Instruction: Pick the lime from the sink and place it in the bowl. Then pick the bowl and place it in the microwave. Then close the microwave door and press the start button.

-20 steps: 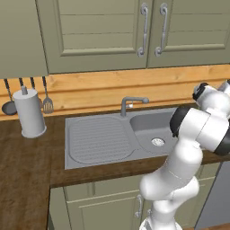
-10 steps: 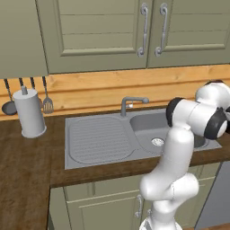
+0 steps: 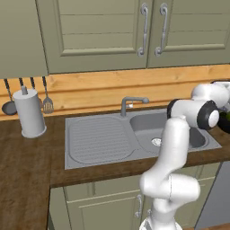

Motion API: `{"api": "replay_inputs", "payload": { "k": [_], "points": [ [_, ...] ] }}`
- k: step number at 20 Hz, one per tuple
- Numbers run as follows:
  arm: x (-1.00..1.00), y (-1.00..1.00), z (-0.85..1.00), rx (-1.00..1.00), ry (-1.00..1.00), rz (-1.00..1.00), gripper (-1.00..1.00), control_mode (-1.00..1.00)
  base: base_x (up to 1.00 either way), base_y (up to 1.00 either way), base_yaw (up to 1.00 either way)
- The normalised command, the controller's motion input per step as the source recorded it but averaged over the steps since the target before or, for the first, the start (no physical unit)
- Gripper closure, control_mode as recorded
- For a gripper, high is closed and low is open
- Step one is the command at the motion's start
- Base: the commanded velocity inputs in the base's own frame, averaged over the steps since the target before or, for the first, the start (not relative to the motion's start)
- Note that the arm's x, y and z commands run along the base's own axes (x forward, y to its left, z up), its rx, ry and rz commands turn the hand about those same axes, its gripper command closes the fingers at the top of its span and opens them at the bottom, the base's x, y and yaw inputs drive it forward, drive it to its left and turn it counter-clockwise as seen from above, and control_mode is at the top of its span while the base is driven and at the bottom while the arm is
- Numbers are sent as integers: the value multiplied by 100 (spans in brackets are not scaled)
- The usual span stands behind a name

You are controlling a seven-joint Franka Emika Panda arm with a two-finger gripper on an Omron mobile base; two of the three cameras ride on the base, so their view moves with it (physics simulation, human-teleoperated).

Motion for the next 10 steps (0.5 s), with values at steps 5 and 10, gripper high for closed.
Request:
{"api": "replay_inputs", "payload": {
  "k": [5, 10],
  "points": [
    [14, -53, -50, 0, 0, 0, 100, -100, 0, 0, 0],
    [25, -20, -60, -3, 0, -4, 100, -100, 0, 0, 0]
  ]
}}
